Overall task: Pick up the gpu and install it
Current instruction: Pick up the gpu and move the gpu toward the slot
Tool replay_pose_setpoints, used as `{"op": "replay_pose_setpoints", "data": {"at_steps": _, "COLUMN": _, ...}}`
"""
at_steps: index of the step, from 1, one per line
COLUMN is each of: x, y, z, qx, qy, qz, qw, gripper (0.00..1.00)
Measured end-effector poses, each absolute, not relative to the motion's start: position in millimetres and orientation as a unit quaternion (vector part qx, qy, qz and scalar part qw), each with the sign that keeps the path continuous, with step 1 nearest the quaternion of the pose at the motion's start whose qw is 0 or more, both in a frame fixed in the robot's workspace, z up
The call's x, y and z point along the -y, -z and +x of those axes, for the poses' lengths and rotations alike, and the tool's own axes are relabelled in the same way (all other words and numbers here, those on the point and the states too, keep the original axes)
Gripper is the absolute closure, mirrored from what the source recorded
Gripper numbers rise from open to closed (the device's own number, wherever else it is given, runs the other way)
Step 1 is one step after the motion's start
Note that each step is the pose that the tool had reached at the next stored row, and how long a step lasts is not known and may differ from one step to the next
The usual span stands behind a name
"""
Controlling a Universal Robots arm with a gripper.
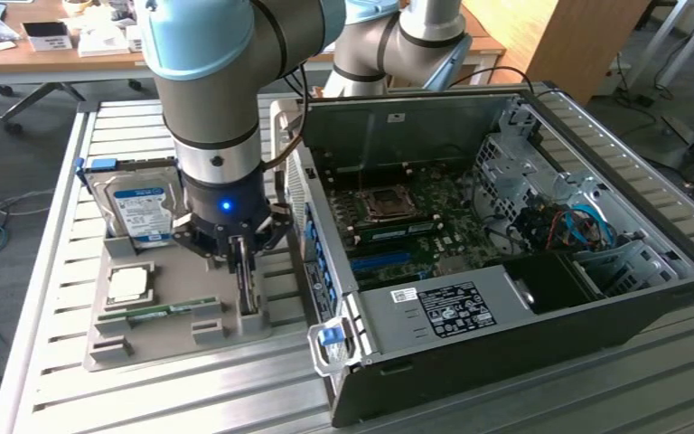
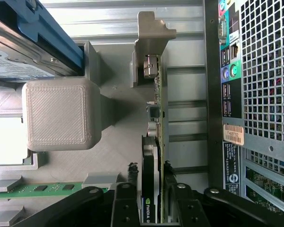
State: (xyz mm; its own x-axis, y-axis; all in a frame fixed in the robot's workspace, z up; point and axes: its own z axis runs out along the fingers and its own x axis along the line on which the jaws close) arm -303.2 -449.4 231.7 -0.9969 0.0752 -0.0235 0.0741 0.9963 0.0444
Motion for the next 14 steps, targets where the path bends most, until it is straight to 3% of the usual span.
{"op": "replay_pose_setpoints", "data": {"at_steps": 2, "x": 449.4, "y": -231.7, "z": -303.2, "qx": -0.999, "qy": -0.022, "qz": 0.037, "qw": 0.012, "gripper": 0.73}}
{"op": "replay_pose_setpoints", "data": {"at_steps": 14, "x": 449.4, "y": -231.7, "z": -303.3, "qx": -0.999, "qy": -0.022, "qz": 0.037, "qw": 0.012, "gripper": 0.73}}
